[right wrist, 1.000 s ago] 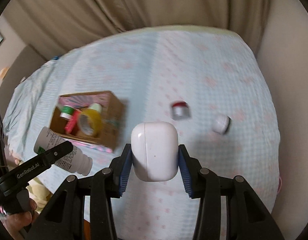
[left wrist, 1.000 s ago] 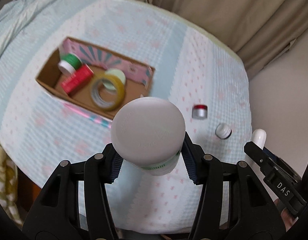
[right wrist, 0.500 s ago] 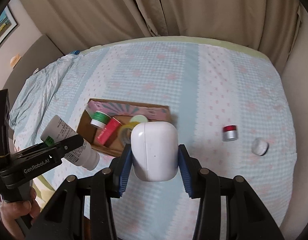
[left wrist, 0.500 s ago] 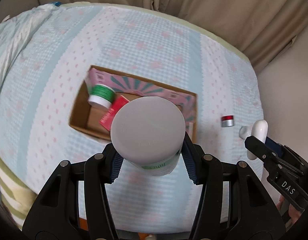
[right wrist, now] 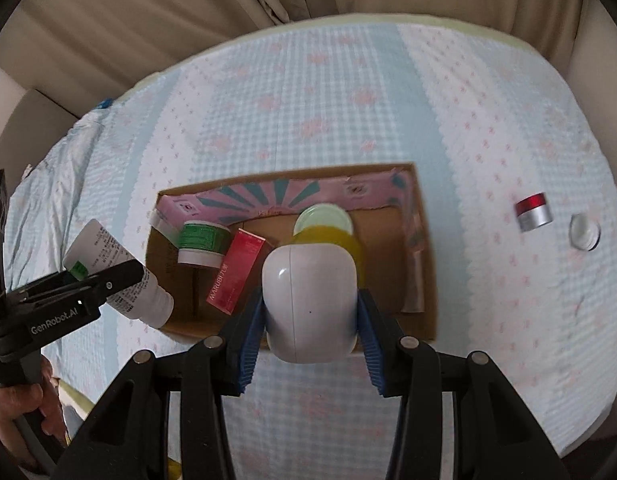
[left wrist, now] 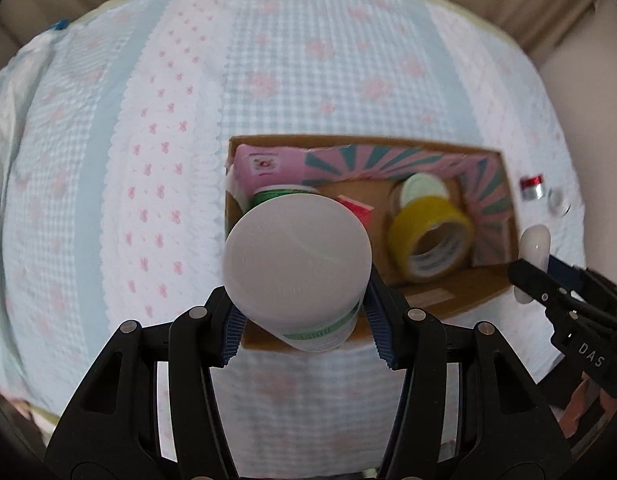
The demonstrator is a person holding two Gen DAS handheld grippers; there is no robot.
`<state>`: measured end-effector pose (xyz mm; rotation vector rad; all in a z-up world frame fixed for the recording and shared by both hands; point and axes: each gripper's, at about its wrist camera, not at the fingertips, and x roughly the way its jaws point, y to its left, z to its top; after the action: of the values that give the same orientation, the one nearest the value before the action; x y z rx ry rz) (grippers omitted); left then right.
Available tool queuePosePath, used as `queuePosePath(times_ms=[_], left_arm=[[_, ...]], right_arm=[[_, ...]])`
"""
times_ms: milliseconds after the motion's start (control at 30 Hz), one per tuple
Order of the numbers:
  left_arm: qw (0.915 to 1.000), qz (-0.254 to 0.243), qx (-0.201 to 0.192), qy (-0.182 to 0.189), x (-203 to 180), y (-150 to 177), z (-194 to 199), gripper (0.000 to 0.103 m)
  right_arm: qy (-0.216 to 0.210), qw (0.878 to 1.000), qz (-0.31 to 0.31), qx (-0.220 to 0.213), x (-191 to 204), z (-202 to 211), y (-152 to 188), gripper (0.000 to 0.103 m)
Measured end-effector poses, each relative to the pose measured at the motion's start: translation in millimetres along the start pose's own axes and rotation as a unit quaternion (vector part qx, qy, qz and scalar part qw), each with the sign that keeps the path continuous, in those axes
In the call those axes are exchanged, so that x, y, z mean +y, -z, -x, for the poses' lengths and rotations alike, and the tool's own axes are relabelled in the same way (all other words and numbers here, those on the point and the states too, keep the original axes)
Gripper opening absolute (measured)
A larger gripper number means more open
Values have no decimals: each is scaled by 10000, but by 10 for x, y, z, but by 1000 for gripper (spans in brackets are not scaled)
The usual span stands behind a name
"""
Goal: Organize rigid objects
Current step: 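Carry tube and white case into the cardboard box and open both tools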
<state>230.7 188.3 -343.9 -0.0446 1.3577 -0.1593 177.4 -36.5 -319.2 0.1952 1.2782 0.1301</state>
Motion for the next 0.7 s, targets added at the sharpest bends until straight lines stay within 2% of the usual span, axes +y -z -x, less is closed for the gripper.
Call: queuePosePath(times_ms=[300,467,700], left_arm=[[9967,-662,437,-189,-3,-95,-548,49],[9902,-1180,656,-364,-131,-80,-760,49],[9792,-1813,730,-540,-322,-2,-908,49]], right_arm=[[75,9994,-166,304,73,-604,-41,41],[77,9985,-260,482,53,-845,-44,41],[175,9974,-141,678,44,-1059,-21,41]])
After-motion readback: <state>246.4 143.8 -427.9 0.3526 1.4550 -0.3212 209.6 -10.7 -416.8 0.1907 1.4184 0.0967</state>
